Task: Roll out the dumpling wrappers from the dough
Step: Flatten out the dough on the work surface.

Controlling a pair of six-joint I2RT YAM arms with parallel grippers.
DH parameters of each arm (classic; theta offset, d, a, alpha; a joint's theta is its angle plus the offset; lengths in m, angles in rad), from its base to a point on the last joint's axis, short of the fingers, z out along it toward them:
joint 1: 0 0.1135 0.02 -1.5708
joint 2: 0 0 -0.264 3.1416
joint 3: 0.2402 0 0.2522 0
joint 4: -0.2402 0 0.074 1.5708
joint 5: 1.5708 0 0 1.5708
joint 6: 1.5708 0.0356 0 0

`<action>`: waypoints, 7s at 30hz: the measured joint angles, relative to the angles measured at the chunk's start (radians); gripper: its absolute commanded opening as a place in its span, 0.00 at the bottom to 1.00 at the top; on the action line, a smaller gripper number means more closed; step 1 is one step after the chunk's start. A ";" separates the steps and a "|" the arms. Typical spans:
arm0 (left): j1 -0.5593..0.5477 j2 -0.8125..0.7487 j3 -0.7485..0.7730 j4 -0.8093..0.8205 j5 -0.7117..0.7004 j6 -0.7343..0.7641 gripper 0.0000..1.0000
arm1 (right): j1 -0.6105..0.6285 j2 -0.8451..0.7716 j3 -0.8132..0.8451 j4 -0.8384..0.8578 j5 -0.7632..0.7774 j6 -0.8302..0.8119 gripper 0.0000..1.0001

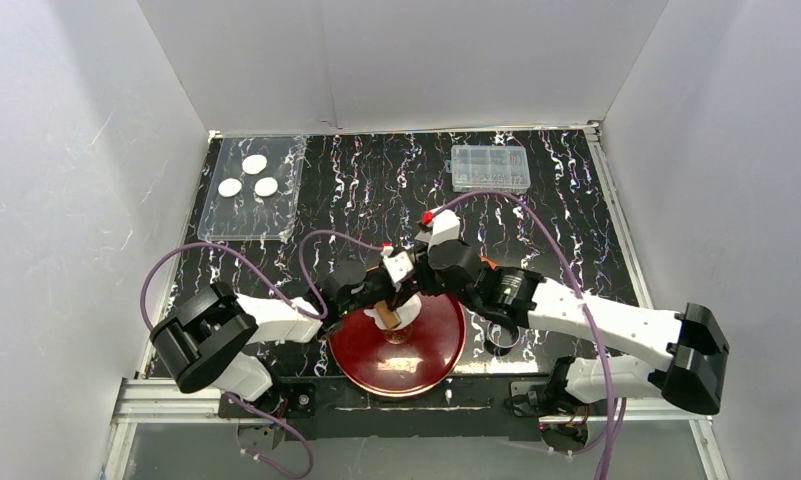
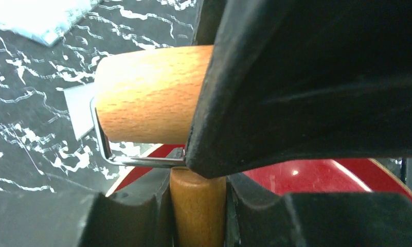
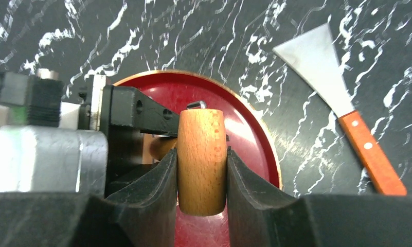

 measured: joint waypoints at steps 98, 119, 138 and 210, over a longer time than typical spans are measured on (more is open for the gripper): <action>-0.086 0.312 0.078 0.308 -0.089 -0.127 0.00 | 0.064 0.025 -0.030 -0.106 0.333 0.149 0.01; -0.075 0.146 -0.075 0.215 -0.242 -0.174 0.00 | 0.085 0.143 0.003 0.039 0.257 0.135 0.01; 0.005 0.135 0.058 0.175 -0.039 -0.047 0.00 | 0.063 0.073 0.071 -0.033 0.327 0.014 0.01; -0.088 0.346 0.156 0.231 -0.019 -0.097 0.00 | 0.065 -0.011 -0.075 -0.139 0.427 0.153 0.01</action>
